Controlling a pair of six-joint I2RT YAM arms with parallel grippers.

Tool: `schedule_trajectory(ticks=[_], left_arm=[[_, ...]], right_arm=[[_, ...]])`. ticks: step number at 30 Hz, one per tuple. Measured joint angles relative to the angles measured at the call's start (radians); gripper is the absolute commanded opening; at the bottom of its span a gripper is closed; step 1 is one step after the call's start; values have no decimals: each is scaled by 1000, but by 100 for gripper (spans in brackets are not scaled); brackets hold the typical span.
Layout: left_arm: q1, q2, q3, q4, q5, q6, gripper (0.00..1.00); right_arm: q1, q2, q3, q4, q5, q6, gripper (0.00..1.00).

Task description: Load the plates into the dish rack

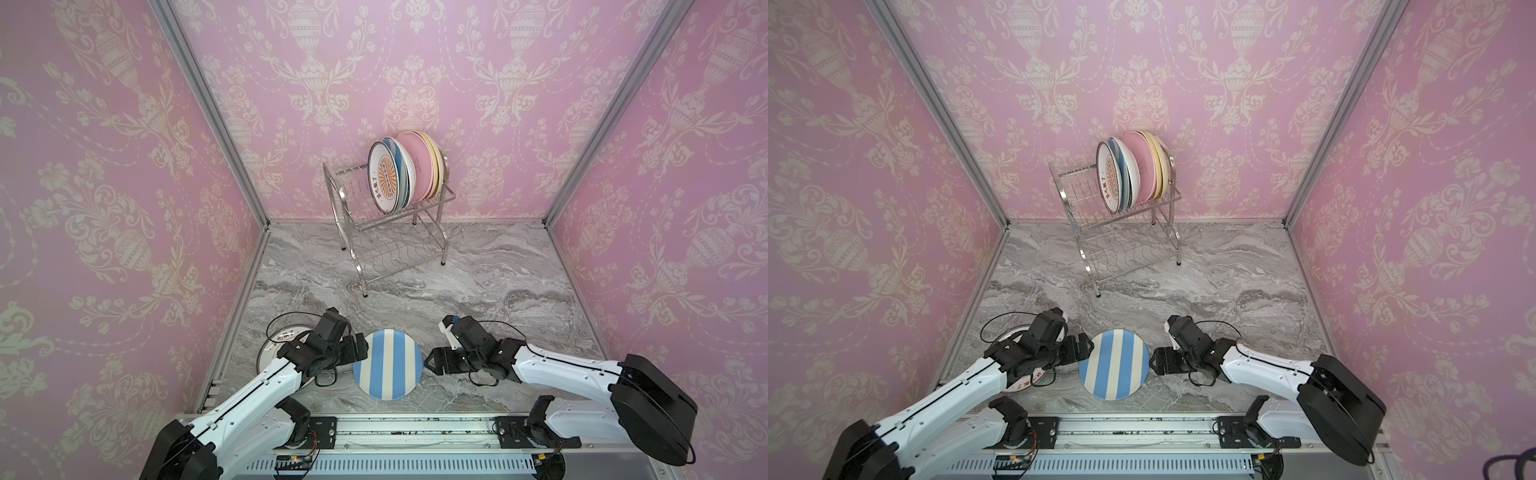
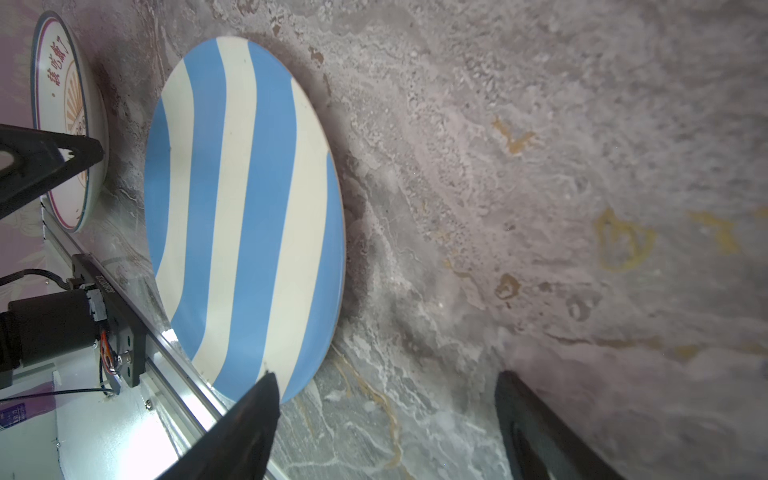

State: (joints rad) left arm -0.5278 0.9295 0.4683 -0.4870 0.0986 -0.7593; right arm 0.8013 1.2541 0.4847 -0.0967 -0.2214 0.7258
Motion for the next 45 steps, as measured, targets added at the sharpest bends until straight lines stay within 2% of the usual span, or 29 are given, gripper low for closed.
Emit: schedule_trajectory(ticks=[16, 26, 33, 38, 45], left_arm=[[0, 26, -45, 72, 27, -44, 99], [0, 8, -76, 112, 46, -66, 99], [0, 21, -105, 175, 82, -82, 99], [0, 44, -93, 176, 107, -82, 99], [-3, 85, -78, 201, 143, -82, 99]], right_arm=[[-18, 27, -11, 70, -57, 17, 85], [-54, 45, -86, 279, -116, 69, 84], [-60, 127, -71, 381, -177, 72, 81], [-60, 193, -23, 387, -227, 69, 79], [-61, 211, -5, 377, -248, 61, 79]])
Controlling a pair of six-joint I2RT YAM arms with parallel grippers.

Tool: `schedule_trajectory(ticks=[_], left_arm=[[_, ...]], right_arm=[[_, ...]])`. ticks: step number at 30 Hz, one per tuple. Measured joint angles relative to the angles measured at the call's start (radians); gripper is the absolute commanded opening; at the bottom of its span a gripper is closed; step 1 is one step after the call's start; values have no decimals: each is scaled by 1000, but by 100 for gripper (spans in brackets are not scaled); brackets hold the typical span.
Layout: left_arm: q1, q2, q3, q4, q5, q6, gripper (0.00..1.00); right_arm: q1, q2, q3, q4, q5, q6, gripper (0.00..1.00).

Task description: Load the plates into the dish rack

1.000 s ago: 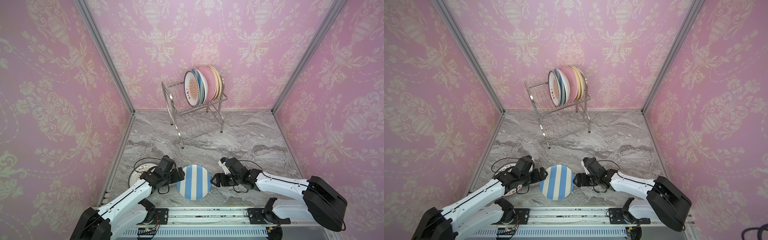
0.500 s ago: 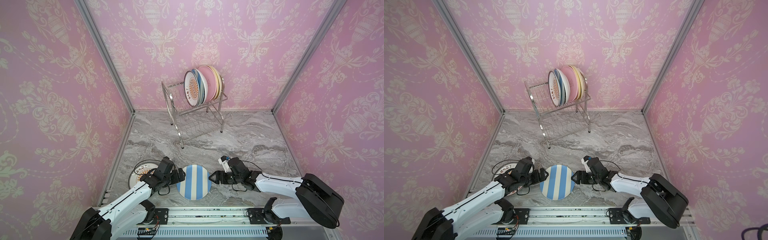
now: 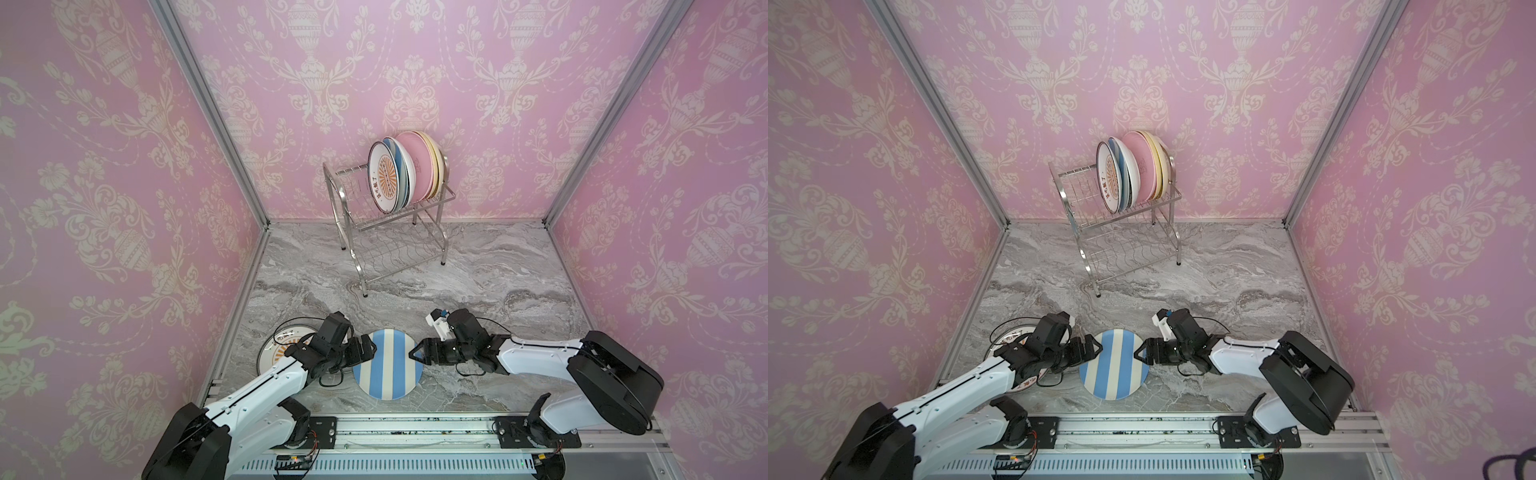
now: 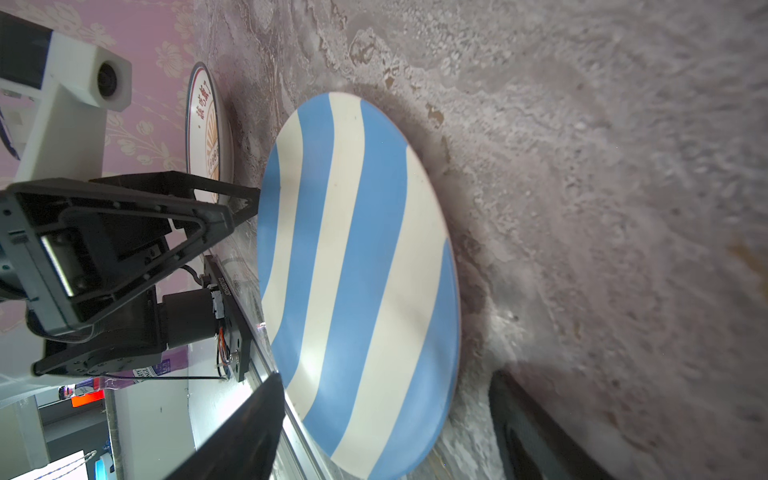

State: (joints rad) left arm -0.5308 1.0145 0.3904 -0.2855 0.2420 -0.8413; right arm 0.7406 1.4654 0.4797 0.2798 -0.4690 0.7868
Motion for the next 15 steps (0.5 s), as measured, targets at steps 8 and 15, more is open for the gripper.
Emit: schedule_trajectory(ticks=[8, 15], left_arm=[[-36, 65, 3, 112, 16, -12, 99], [-62, 106, 11, 167, 14, -14, 99]], right_arm=[[0, 26, -5, 52, -18, 8, 76], [-6, 36, -62, 179, -21, 58, 69]])
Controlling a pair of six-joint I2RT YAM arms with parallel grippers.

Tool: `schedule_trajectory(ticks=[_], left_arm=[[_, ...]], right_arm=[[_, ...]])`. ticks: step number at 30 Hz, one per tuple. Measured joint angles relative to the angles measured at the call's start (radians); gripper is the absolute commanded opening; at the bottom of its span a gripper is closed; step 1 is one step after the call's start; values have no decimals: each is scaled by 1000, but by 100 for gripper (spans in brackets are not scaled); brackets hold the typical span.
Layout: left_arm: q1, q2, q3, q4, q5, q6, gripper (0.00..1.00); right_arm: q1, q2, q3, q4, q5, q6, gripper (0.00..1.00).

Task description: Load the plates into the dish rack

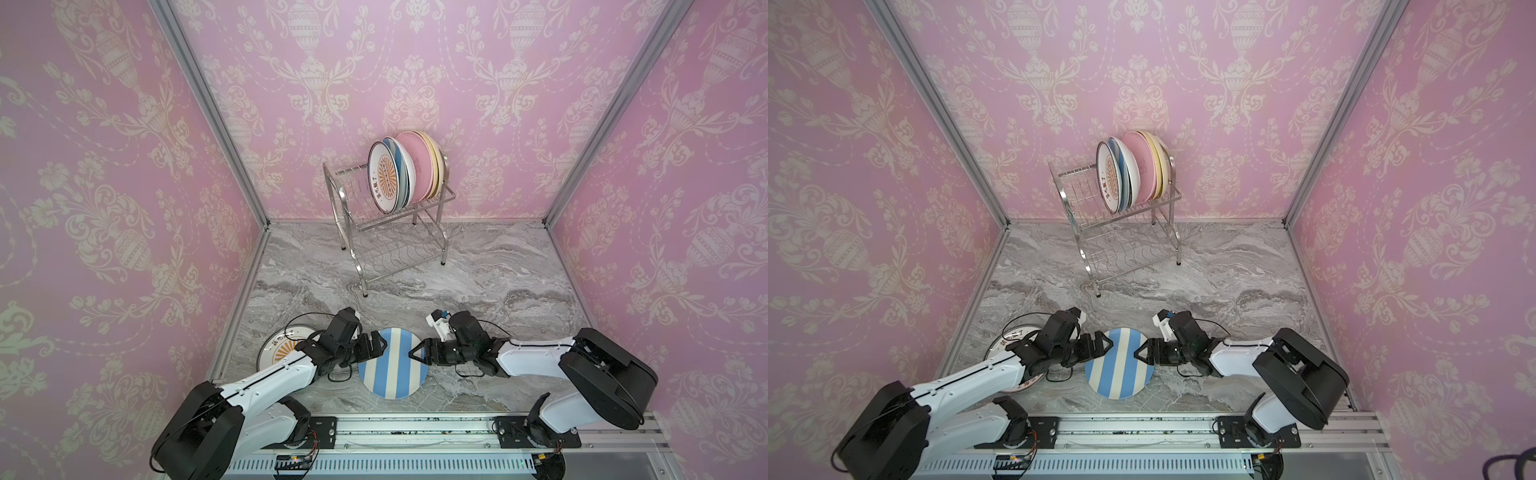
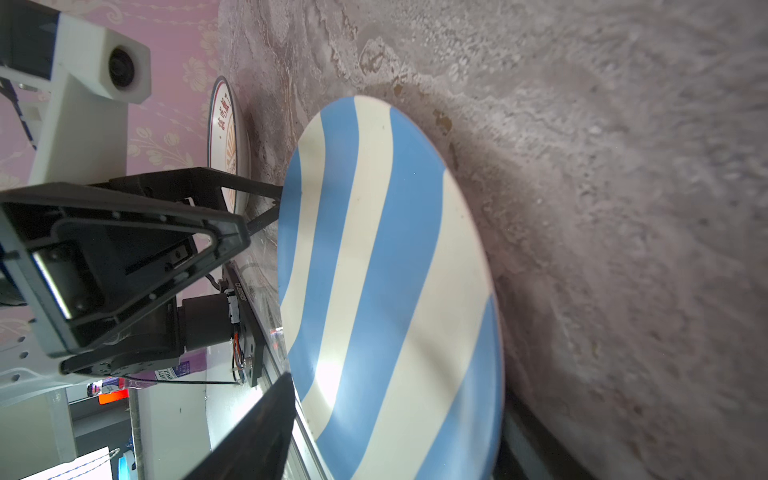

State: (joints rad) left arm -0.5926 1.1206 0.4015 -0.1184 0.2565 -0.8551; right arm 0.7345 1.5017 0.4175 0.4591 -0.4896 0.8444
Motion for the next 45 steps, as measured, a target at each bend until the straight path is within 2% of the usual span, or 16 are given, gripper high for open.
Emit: schedule_trajectory(ticks=[7, 15, 22, 30, 38, 42, 45], left_arm=[[-1, 0, 0, 2, 0, 0, 99], [-4, 32, 23, 0, -1, 0, 99], [-7, 40, 36, -16, -7, 0, 99], [-7, 64, 55, -19, -10, 1, 99], [-7, 67, 56, -11, -29, 3, 99], [-7, 60, 82, -64, -61, 44, 99], [-7, 31, 175, -146, -110, 115, 99]], right_arm=[[0, 31, -42, 127, 1, 57, 58], [0, 53, -56, 168, 12, 103, 45], [0, 40, -57, 132, 25, 108, 35], [0, -44, -45, -6, 64, 99, 20], [-1, -55, -40, 22, 86, 113, 8], [-2, -56, -23, 33, 86, 120, 4], [-2, -90, 19, -55, 98, 94, 1]])
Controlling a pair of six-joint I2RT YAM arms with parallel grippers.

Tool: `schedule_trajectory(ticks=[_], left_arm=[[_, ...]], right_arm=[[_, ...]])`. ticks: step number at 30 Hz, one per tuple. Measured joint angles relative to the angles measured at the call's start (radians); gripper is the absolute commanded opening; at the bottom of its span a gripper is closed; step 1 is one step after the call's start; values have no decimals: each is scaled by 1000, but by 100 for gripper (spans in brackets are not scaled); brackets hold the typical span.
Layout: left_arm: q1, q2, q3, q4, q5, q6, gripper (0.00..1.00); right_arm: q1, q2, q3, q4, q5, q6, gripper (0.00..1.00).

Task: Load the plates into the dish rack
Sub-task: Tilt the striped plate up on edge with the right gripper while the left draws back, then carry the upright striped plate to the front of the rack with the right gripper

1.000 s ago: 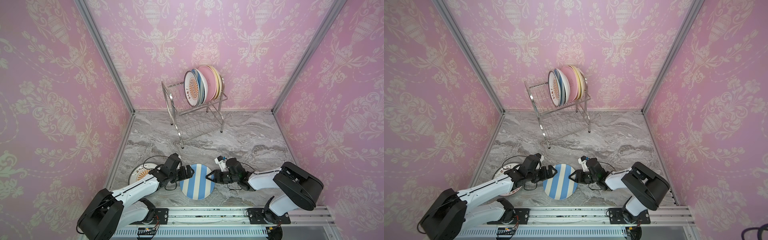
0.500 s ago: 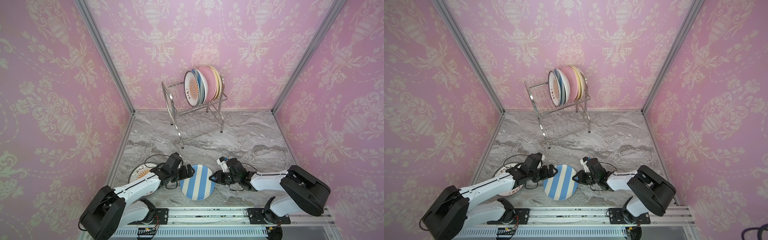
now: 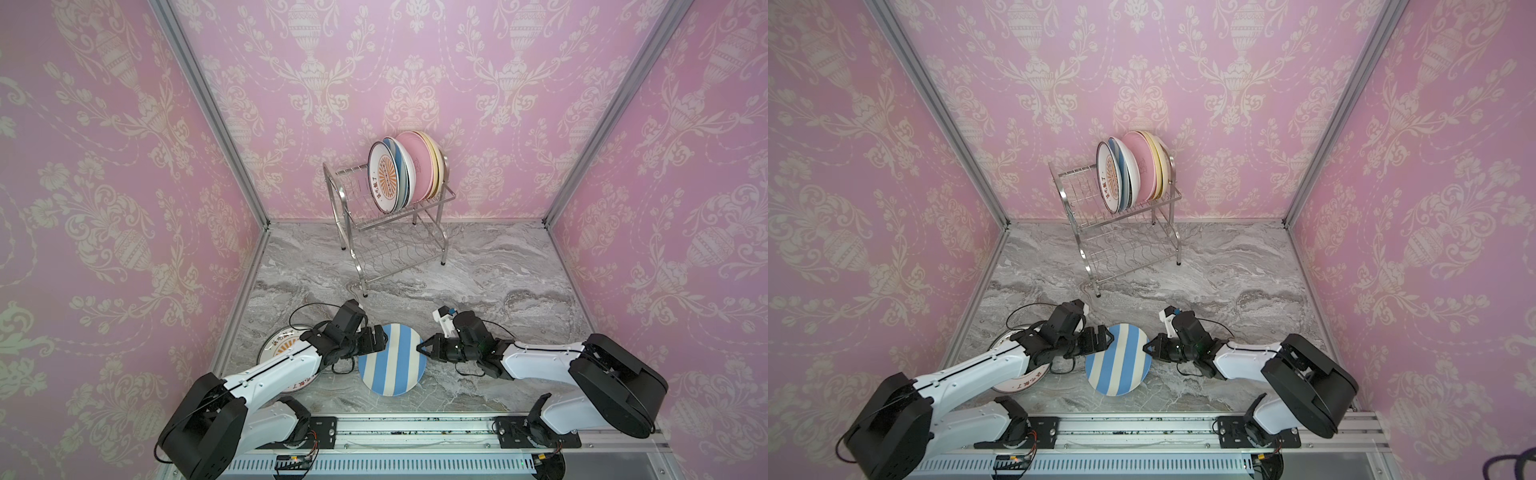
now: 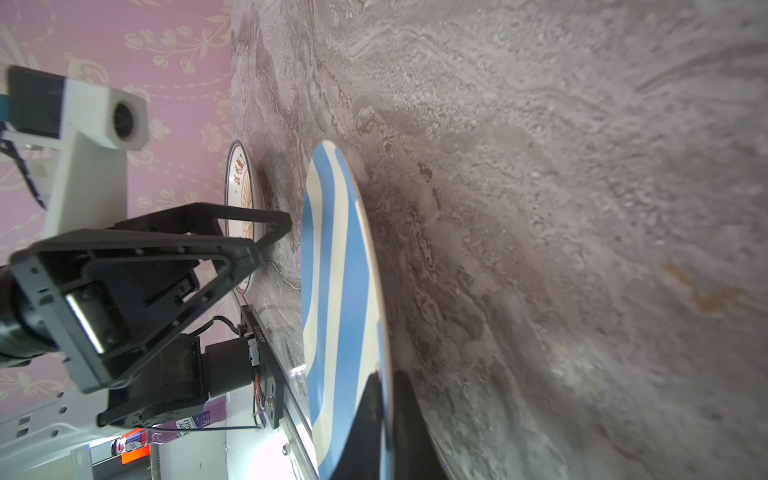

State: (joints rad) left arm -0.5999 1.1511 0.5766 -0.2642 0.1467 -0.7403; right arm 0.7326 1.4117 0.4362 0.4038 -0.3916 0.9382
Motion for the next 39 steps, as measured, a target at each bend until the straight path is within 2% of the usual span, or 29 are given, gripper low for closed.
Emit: schedule_trajectory(ticks=[4, 10, 18, 28, 34, 39], left_arm=[[19, -65, 132, -42, -68, 100, 99], [130, -133, 187, -83, -111, 201, 99], [246, -130, 301, -115, -180, 341, 99], [387, -132, 267, -4, -208, 363, 99], [455, -127, 209, 105, -171, 322, 99], [469, -115, 210, 130, -152, 320, 99]], right_arm=[[-6, -119, 91, -221, 70, -88, 0], [-39, -262, 266, -576, 195, -240, 0], [-43, -285, 695, -994, 369, -493, 0], [-43, -99, 1209, -1176, 419, -707, 0], [-43, 22, 1450, -1227, 432, -760, 0], [-43, 90, 1587, -1205, 469, -786, 0]])
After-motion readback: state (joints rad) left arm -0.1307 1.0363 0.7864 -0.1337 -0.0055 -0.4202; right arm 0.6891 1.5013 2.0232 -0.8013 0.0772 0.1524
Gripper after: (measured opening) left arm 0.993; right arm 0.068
